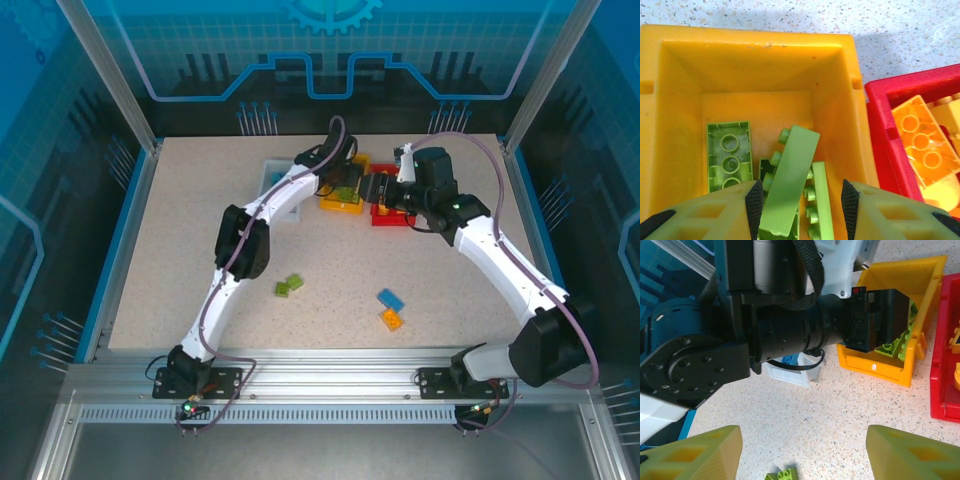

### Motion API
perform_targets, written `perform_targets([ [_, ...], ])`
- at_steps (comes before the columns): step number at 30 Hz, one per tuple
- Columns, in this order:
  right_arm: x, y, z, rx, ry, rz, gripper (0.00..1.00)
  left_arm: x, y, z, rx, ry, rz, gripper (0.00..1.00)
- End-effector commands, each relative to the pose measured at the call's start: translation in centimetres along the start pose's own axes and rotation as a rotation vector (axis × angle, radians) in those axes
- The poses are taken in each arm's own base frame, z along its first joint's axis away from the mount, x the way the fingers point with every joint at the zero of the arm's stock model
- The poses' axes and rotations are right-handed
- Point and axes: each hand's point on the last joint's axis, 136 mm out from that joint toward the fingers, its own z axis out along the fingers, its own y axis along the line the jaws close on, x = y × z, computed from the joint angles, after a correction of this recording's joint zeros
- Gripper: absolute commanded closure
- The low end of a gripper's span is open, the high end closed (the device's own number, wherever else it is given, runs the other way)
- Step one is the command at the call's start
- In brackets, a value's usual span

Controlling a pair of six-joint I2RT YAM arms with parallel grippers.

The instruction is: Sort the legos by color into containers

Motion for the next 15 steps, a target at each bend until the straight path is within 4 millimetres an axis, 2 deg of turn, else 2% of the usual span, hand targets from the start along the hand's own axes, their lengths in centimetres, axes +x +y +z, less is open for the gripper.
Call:
perform_targets([
  [1,0.8,-0.9,-1.8,0.061,-0.001,-0.012,0.34,-4.9,-3.0,-7.4,0.102,-0.125,-0.038,0.53],
  [4,3.0,-2.5,-3.0,0.171,0.049,-0.034,0.34,-5.7,-3.9,-11.4,0.151,-0.166,-0.069,0.53],
  [8,6.5,-3.5,-4.8,0.281,0.119,-0.1,0.33,-4.9,-5.0,-16.5,0.211,-0.186,-0.099,0.52],
  [12,10.5,-4.9,-6.0,0.38,0.24,-0.139,0.3,-1.7,-6.1,-20.9,0.279,-0.163,-0.13,0.51],
  [15,13.9,-5.9,-6.6,0.467,0.352,-0.181,0.3,2.2,-6.4,-23.6,0.308,-0.133,-0.151,0.49],
])
